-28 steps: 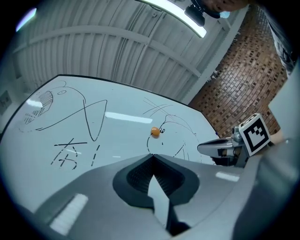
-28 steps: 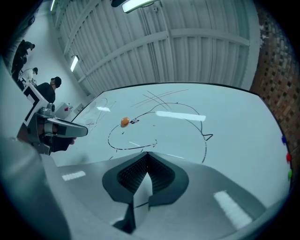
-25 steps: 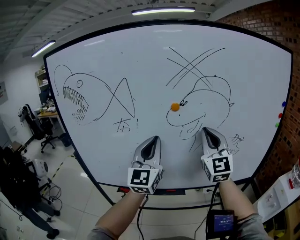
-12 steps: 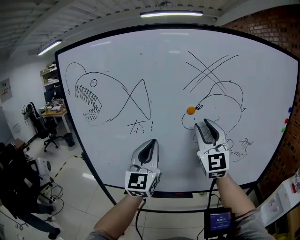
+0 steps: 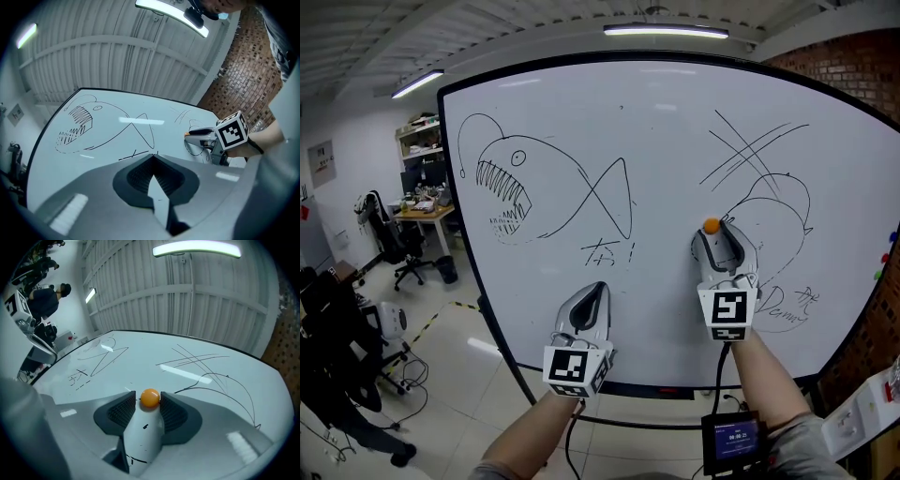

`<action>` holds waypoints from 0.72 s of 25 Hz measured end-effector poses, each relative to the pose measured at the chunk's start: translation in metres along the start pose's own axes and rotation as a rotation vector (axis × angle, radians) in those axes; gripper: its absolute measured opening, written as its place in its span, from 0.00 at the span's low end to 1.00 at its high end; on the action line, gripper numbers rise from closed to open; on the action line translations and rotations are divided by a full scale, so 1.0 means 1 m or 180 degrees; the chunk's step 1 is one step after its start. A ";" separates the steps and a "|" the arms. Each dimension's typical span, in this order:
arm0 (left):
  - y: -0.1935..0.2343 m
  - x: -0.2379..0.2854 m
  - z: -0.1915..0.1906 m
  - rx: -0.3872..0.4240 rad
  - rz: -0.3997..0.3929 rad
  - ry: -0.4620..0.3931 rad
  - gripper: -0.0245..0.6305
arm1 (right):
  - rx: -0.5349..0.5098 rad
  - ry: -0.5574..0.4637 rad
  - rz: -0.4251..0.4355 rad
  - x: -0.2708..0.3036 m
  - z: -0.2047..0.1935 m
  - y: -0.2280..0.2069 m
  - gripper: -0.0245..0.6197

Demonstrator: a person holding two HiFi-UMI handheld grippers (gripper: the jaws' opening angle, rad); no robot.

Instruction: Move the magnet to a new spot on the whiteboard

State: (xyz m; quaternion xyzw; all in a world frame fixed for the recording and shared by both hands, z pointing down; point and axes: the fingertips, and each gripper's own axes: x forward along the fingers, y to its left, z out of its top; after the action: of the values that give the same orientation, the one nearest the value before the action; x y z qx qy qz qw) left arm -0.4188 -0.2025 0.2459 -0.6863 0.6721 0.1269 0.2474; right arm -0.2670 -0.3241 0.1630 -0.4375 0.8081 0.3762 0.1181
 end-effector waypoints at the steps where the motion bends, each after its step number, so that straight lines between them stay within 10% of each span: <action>1: 0.001 -0.001 0.000 0.0004 0.0006 0.0000 0.04 | -0.0024 0.0006 -0.0036 0.000 0.000 -0.001 0.29; 18: -0.047 0.021 -0.023 -0.0207 -0.0264 0.0062 0.04 | 0.0140 0.0384 -0.0077 -0.040 -0.049 -0.023 0.23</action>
State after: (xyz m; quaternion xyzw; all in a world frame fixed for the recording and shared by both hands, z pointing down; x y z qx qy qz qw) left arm -0.3743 -0.2338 0.2622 -0.7224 0.6410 0.1316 0.2234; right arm -0.2183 -0.3417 0.2062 -0.4664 0.8165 0.3299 0.0833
